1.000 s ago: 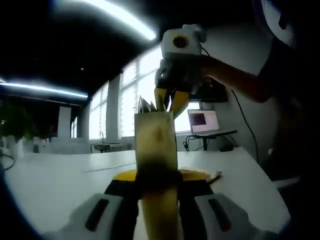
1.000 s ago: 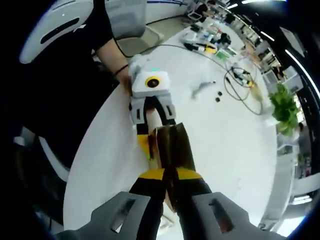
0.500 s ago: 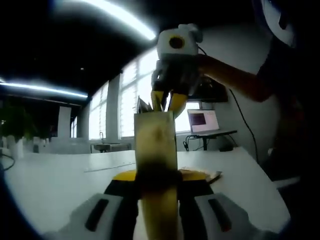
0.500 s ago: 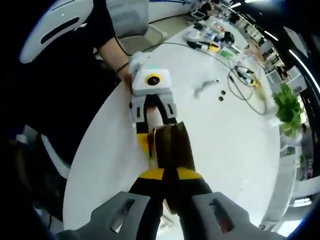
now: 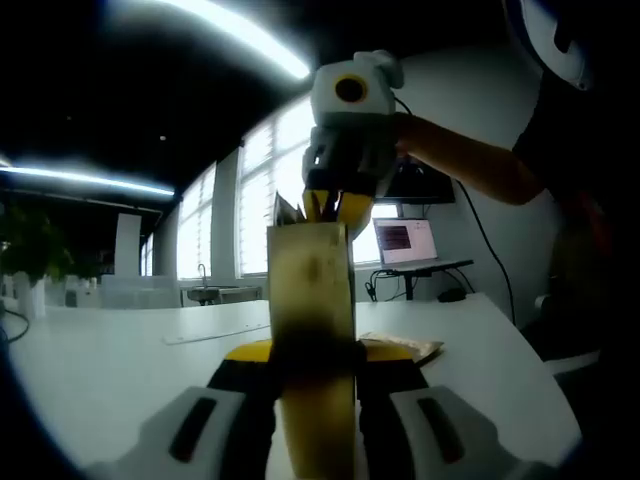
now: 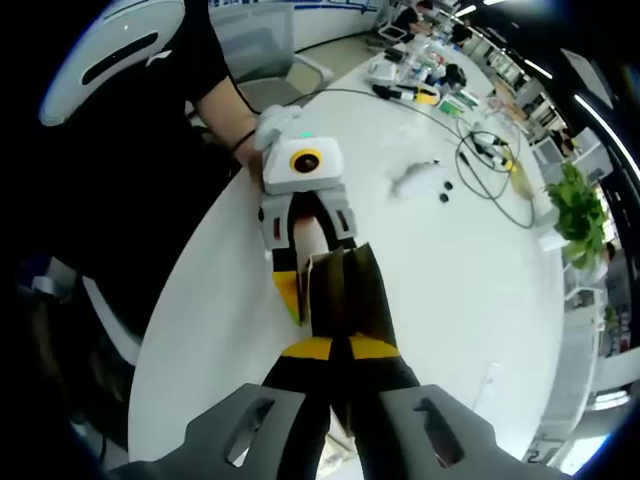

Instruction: Extract single mask from mask box in order stack masks on table

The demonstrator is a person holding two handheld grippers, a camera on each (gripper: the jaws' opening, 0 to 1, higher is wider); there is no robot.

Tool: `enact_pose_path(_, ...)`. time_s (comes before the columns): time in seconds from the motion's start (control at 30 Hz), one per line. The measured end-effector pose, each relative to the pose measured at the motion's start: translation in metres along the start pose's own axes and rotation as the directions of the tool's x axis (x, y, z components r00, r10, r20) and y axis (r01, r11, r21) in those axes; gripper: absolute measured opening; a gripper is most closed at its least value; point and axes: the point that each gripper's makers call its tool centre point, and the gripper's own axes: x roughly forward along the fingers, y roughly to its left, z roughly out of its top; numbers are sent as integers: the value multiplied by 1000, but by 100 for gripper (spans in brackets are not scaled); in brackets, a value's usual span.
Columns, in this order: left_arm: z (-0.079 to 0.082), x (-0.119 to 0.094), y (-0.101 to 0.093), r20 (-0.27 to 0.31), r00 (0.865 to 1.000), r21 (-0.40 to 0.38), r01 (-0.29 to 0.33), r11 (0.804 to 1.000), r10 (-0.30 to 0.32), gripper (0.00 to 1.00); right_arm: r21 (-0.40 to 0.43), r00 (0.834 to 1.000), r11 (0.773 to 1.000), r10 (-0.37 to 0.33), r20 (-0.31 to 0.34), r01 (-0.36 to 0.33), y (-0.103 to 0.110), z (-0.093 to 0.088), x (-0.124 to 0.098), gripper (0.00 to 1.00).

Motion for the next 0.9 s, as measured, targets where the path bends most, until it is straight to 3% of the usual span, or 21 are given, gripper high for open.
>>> enact_pose_path(0.27,-1,0,1,-1,1000,-3,-1,1000,1,33,-34,999,998,-44,26,45,-1,1,-7,0)
enact_pose_path(0.9,-2,0,1,-7,1000,-6,1,1000,-1,32,23,980,988,-153,124,151,-1,5,-32,0)
